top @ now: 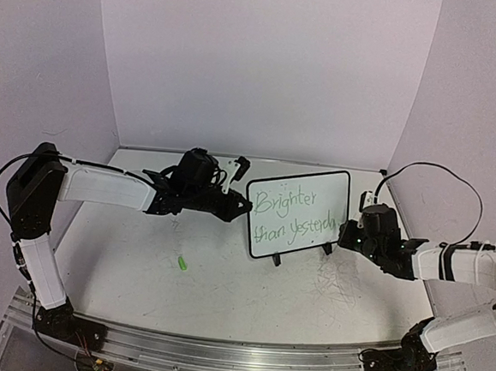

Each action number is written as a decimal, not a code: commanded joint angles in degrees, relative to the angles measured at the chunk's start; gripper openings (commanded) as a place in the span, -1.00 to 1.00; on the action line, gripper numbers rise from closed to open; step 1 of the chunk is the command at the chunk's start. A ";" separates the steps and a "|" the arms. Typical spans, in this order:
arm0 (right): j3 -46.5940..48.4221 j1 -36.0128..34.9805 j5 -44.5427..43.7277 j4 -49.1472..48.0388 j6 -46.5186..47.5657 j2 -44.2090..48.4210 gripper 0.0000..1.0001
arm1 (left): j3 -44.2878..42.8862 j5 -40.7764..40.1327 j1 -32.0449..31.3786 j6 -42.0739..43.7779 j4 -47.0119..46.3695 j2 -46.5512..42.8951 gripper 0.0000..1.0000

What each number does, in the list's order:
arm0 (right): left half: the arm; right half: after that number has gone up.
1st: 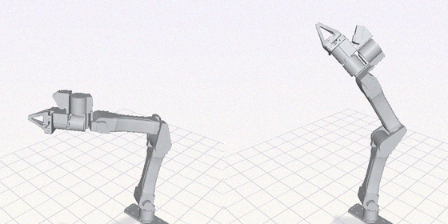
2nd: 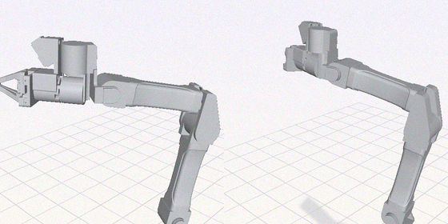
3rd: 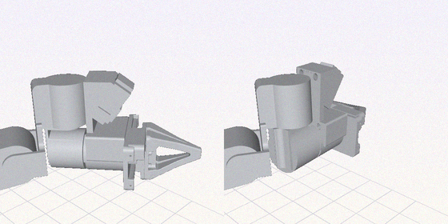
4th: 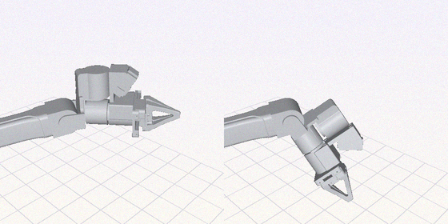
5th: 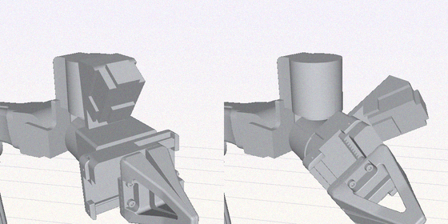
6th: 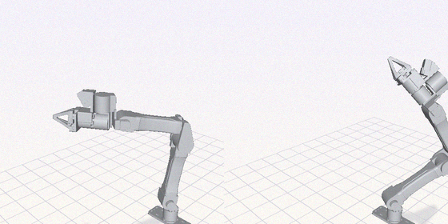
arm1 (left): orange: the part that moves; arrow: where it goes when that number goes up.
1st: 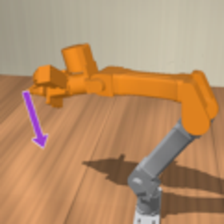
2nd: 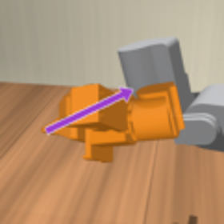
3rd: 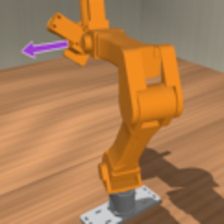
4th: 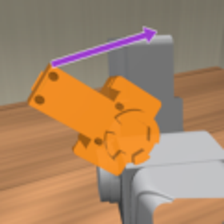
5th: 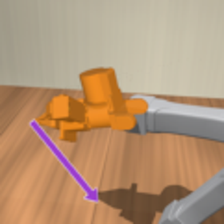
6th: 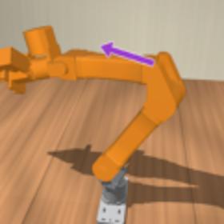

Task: Write a sentence on the whiteboard

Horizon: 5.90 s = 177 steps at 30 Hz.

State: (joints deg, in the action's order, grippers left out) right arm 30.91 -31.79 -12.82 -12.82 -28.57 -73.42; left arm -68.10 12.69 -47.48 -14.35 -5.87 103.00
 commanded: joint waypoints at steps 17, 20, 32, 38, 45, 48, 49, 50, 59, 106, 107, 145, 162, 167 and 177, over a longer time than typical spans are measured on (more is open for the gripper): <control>-0.99 0.19 -0.33 -1.77 -3.80 -1.31 -1.00 | 0.03 -3.60 0.19 2.75 -0.17 -3.32 -1.00; -1.00 0.22 -0.59 -1.77 -3.87 -1.51 -1.00 | -0.04 -3.54 0.19 2.72 -0.14 -3.25 -1.00; -0.85 0.23 -0.83 0.41 -3.47 1.65 -1.00 | 0.04 -3.88 0.20 2.84 -0.16 -3.33 -1.00; -1.36 0.53 0.84 1.35 -2.90 6.34 -1.00 | -0.01 -3.62 0.21 2.80 -0.15 -3.23 -1.00; 0.25 1.19 0.48 0.35 -1.03 4.22 -1.00 | 0.15 -4.16 0.20 3.00 -0.13 -3.54 -1.00; 1.15 1.29 -0.20 0.24 -0.37 3.29 -1.00 | 0.07 -3.91 0.20 2.93 -0.14 -3.41 -1.00; 1.30 1.29 -0.11 0.09 -0.28 3.05 -1.00 | 0.14 -3.90 0.20 2.92 -0.11 -3.41 -1.00; 1.34 1.26 0.12 -0.08 -0.23 2.91 -1.00 | 0.11 -3.90 0.20 2.92 -0.12 -3.42 -1.00; 1.95 1.26 -0.14 -1.61 0.43 1.08 -1.00 | 0.04 -3.92 0.20 2.92 -0.14 -3.54 -1.00; 4.66 1.24 -3.90 -1.08 0.62 -0.99 -1.00 | 0.23 -3.73 0.20 2.92 -0.19 -3.82 -1.00; 4.75 1.27 -3.96 -1.11 0.62 -1.19 -1.00 | 0.23 -3.77 0.19 2.92 -0.14 -3.83 -1.00; -0.78 1.10 2.57 -1.28 -5.38 -4.05 -1.00 | 0.22 -3.71 0.02 2.99 -0.11 -4.21 -1.00; -2.42 -0.30 -1.26 1.98 -7.54 3.08 -1.00 | 0.49 -5.18 0.02 2.74 -0.13 -4.78 -1.00; -3.15 -0.35 -3.05 3.81 -8.07 5.23 -1.00 | 0.40 -4.72 0.01 2.75 -0.18 -4.57 -1.00; -0.96 -0.20 -3.33 1.81 -6.66 1.51 -1.00 | 0.40 -4.38 -0.01 2.92 -0.14 -4.42 -1.00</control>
State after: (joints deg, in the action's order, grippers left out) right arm 28.34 -31.92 -14.55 -9.48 -36.00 -70.21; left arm -67.44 11.55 -47.70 -13.34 -5.43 101.21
